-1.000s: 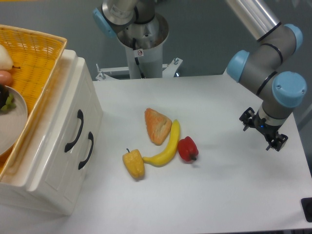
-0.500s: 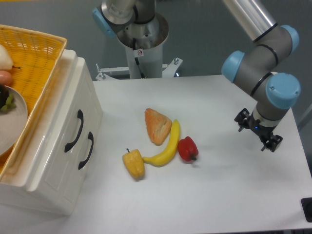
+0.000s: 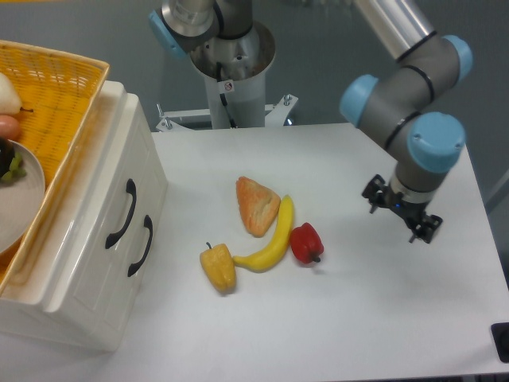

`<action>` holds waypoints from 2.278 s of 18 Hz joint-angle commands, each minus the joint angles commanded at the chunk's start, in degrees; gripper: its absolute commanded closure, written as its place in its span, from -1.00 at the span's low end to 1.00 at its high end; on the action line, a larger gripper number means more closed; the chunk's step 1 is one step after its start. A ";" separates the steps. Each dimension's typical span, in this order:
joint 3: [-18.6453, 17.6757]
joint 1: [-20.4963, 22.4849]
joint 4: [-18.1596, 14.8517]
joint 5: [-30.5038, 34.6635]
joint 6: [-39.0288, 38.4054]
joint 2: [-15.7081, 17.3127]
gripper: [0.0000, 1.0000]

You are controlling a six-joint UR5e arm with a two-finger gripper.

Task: Slide the top white drawer open
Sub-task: 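Move the gripper over the fruit toward the upper drawer's black handle, then lower the gripper onto the upper drawer handle and close on it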

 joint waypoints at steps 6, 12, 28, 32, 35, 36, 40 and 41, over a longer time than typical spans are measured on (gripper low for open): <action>-0.27 -5.97 -6.68 -6.41 -15.63 4.93 -1.00; -0.44 -11.52 -9.23 -13.08 -28.83 7.48 -1.00; -0.71 -18.99 -12.84 -28.47 -38.59 9.59 -1.00; -0.71 -20.31 -12.84 -29.00 -40.09 9.50 -1.00; -0.71 -20.84 -12.06 -29.09 -41.76 9.50 -1.00; -0.71 -21.19 -11.79 -29.18 -42.20 9.50 -1.00; -0.71 -21.89 -11.52 -29.18 -44.13 9.24 -1.00; -0.71 -21.89 -11.52 -29.18 -44.57 9.15 -1.00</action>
